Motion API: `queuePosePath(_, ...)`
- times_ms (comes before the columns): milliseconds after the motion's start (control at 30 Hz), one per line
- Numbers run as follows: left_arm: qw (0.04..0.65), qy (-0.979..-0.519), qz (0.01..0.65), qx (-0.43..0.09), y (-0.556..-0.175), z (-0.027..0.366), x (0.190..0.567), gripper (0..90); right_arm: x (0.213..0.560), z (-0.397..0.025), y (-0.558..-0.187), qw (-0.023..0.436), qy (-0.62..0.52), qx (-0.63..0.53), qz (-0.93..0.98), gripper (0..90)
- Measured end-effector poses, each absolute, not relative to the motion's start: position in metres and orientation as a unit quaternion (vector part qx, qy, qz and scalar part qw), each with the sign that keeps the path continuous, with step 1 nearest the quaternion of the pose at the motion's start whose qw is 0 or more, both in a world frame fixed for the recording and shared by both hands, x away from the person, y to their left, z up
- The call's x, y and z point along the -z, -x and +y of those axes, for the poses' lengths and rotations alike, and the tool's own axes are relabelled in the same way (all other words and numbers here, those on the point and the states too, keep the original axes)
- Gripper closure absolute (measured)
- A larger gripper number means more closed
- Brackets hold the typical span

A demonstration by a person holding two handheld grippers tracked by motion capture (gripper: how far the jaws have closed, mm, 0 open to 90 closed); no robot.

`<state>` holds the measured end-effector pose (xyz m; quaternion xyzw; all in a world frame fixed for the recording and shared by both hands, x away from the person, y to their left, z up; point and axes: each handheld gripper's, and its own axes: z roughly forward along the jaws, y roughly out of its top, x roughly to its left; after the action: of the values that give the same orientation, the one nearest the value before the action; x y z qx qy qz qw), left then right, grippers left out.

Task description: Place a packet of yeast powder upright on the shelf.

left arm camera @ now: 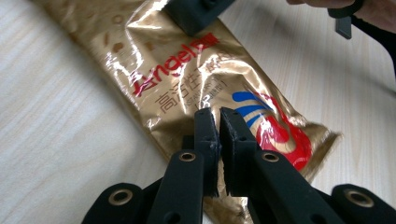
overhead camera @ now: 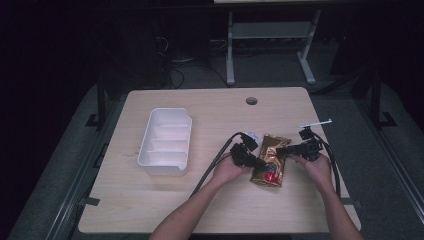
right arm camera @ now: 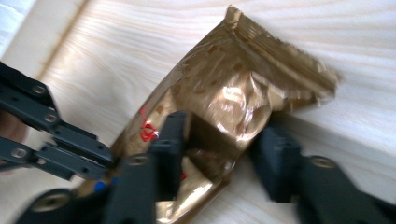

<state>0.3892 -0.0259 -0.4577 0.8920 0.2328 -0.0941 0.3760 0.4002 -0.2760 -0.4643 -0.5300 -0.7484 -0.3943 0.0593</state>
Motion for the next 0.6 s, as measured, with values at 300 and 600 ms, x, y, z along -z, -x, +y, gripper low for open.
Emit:
queuePosePath(300, 0.377, -0.892, 0.231, 0.09, -0.388, -0.026, 0.458, 86.0, 0.465, -0.27, -0.401, 0.053, 0.521, 0.39, -0.758, 85.4)
queuePosePath(600, 0.387, -0.889, 0.231, 0.08, -0.385, -0.013, 0.45, 78.2, 0.452, -0.272, -0.396, 0.025, 0.505, 0.39, -0.77, 90.0)
